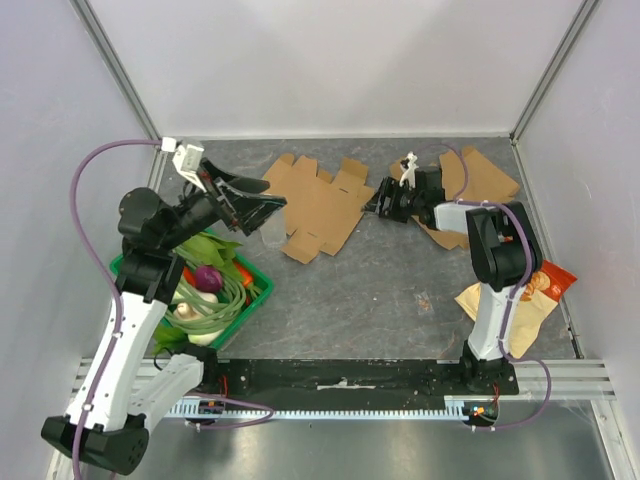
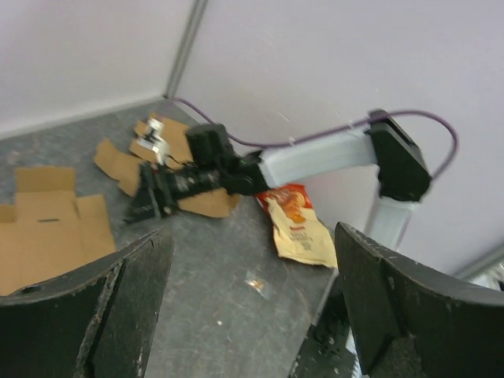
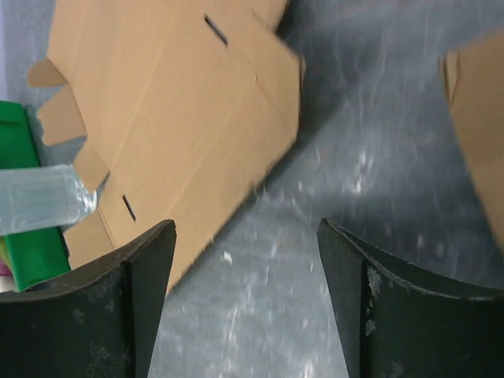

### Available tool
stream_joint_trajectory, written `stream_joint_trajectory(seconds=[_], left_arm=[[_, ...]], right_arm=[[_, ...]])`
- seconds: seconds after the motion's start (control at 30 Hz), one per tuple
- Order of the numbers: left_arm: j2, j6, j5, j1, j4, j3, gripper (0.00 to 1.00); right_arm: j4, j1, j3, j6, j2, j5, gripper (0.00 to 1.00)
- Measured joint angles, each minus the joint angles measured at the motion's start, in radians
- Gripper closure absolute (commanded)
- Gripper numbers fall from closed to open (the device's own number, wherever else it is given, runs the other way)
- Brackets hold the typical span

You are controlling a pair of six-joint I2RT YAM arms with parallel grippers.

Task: Fold the paper box

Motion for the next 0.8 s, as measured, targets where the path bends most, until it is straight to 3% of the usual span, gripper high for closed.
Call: stream_joint_trajectory(seconds=[0.13, 0.33, 0.43, 0.47, 0.53, 0.67, 0.8], left_arm=[[0.024, -0.017, 0.003, -0.088, 0.005, -0.011, 0.20], [0.045, -0.020, -0.030, -0.295, 0.026, -0.024, 0.26], [0.078, -0.019, -0.064, -0.383, 0.027, -0.031, 0.28], [0.090, -0.019, -0.077, -0.400, 0.026, -0.032, 0.28], [0.126, -0.013, -0.107, -0.436, 0.022, -0.031, 0.28], [0.183, 0.004, -0.145, -0.459, -0.006, -0.014, 0.29], [0.233, 0.019, -0.179, -0.462, -0.040, 0.024, 0.28]], right_arm=[[0.068, -0.022, 0.099, -0.008, 0.107, -0.008, 0.29], [0.154, -0.040, 0.219, 0.002, 0.239, -0.027, 0.54], [0.208, -0.039, 0.231, 0.028, 0.275, -0.043, 0.76], [0.213, -0.039, 0.231, 0.031, 0.277, -0.045, 0.91], [0.217, -0.038, 0.231, 0.048, 0.278, -0.046, 1.00], [0.176, -0.037, 0.263, 0.040, 0.274, -0.045, 1.00], [0.003, -0.048, 0.283, 0.000, 0.169, 0.008, 1.00]])
